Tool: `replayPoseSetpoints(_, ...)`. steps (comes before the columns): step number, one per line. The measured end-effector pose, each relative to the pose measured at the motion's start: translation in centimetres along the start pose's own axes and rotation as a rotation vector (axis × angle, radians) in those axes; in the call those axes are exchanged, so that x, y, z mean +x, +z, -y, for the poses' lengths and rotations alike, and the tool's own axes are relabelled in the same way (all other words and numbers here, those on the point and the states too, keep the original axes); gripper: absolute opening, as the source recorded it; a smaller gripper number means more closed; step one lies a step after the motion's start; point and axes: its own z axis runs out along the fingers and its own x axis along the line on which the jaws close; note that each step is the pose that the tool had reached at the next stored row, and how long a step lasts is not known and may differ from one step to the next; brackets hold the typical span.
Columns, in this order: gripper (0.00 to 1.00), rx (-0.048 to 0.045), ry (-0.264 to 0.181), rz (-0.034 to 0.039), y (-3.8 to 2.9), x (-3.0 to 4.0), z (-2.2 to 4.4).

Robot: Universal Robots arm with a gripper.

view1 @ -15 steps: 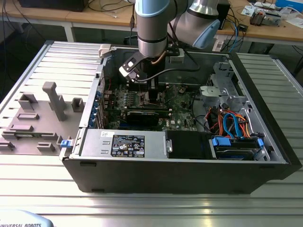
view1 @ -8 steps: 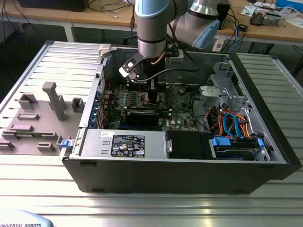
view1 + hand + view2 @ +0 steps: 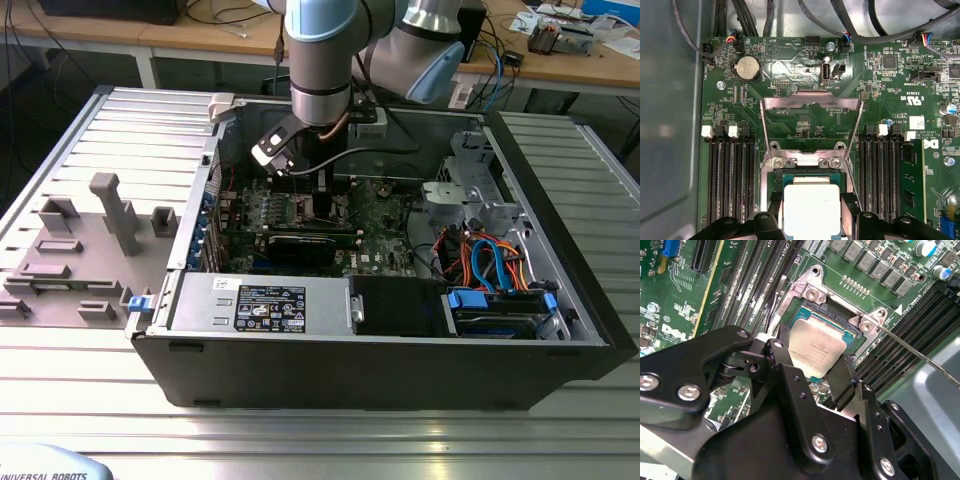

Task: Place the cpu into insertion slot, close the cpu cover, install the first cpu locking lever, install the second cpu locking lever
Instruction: 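Place the cpu into insertion slot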

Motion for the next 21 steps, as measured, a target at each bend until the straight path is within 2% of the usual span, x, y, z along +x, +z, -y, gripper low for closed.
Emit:
replayPoseSetpoints(2,0.54,0.0020,0.001,0.0000,0.30,0.04,0.02)
replayPoseSetpoints(15,0.54,0.0021,0.010,-0.0001,0.51,0.11,0.04)
replayPoseSetpoints(16,0.55,0.0015,0.010,-0.0010,0.55,0.13,0.03)
replayPoseSetpoints(18,0.68,0.0021,0.010,0.0001,0.51,0.11,0.04)
replayPoseSetpoints(21,0.68,0.0023,0.010,0.0004,0.51,0.11,0.04)
